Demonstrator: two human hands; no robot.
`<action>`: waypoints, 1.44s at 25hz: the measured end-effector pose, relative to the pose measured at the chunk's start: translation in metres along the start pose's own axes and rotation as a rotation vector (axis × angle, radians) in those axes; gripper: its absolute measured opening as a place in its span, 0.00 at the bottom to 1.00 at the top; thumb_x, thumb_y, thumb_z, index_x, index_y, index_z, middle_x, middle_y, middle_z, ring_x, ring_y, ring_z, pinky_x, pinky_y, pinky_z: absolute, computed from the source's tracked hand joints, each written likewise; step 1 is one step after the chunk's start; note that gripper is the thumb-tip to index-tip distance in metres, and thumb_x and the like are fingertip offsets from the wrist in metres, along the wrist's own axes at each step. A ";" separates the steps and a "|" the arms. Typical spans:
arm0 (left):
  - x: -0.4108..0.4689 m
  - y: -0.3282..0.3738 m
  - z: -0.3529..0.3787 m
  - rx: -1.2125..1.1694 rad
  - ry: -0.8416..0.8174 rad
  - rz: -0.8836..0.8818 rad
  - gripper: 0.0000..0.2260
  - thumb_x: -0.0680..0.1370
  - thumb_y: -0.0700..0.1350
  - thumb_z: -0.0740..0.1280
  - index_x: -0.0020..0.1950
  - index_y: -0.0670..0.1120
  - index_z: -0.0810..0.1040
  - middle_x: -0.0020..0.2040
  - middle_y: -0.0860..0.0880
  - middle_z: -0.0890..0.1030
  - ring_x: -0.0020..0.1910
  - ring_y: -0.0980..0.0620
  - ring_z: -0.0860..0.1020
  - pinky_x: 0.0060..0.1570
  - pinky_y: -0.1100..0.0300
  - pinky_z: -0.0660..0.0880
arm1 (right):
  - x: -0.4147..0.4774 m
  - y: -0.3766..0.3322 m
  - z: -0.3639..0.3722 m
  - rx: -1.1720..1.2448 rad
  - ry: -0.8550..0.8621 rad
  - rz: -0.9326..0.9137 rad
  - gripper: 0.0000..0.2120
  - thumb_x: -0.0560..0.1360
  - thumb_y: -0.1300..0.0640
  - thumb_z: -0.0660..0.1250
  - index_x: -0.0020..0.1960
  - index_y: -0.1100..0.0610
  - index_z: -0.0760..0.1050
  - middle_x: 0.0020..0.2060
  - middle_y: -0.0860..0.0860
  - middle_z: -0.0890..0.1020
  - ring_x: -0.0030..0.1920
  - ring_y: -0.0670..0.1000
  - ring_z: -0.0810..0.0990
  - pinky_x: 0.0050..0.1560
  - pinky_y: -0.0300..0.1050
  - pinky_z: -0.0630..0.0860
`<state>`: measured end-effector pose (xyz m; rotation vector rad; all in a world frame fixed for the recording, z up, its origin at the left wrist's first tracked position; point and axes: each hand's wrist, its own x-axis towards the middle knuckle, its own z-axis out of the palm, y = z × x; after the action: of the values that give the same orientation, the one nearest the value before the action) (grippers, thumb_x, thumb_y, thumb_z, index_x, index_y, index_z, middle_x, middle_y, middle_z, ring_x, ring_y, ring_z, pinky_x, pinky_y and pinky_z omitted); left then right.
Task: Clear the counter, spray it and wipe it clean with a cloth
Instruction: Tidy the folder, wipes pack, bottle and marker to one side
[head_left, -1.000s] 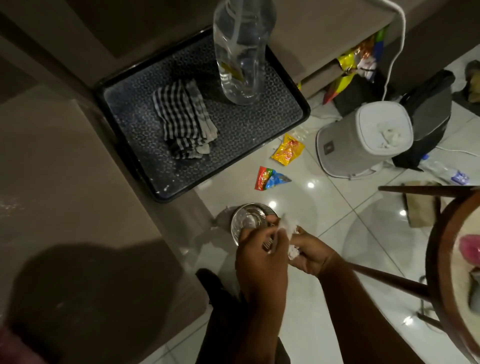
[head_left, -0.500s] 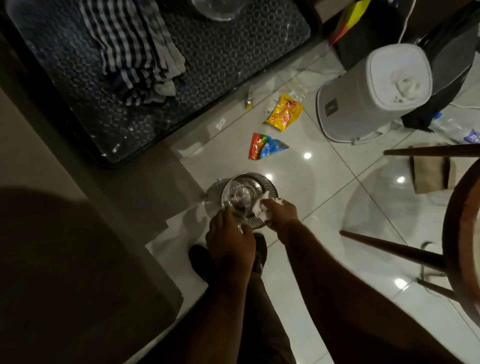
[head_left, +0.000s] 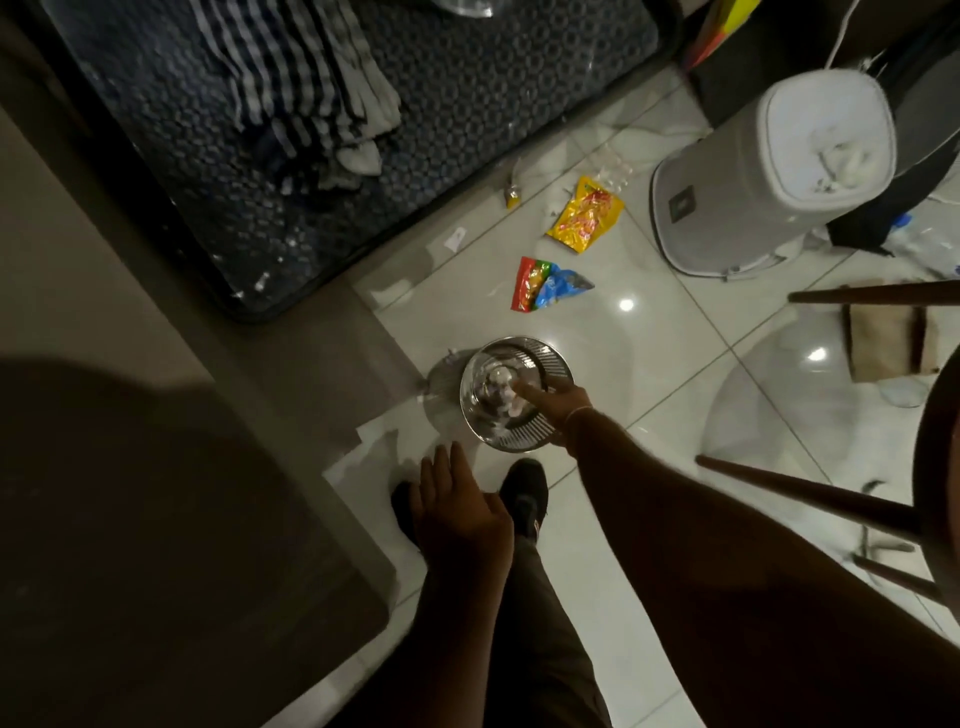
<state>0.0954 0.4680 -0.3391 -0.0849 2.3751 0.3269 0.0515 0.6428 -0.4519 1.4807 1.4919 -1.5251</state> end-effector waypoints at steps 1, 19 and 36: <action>-0.006 0.003 -0.009 -0.004 -0.016 0.030 0.32 0.83 0.47 0.60 0.86 0.48 0.52 0.86 0.49 0.55 0.86 0.49 0.53 0.85 0.50 0.53 | -0.009 -0.004 -0.001 -0.009 0.021 -0.019 0.30 0.76 0.45 0.75 0.73 0.57 0.76 0.67 0.60 0.81 0.63 0.61 0.81 0.68 0.60 0.78; -0.177 -0.022 -0.345 -0.023 0.572 0.176 0.31 0.81 0.48 0.60 0.85 0.51 0.55 0.86 0.49 0.55 0.86 0.47 0.53 0.84 0.46 0.48 | -0.401 -0.194 0.039 -0.632 0.235 -1.210 0.29 0.83 0.46 0.65 0.82 0.52 0.65 0.82 0.54 0.65 0.84 0.57 0.58 0.81 0.64 0.57; -0.201 -0.343 -0.370 -0.074 0.539 -0.195 0.35 0.84 0.56 0.58 0.86 0.49 0.44 0.87 0.49 0.43 0.87 0.46 0.44 0.83 0.44 0.40 | -0.496 -0.114 0.271 -1.638 -0.241 -1.501 0.48 0.72 0.23 0.57 0.84 0.42 0.44 0.85 0.45 0.48 0.85 0.52 0.45 0.79 0.59 0.37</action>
<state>0.0508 0.0351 -0.0140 -0.4910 2.8533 0.3270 -0.0147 0.2701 -0.0170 -0.9143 2.5845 -0.2771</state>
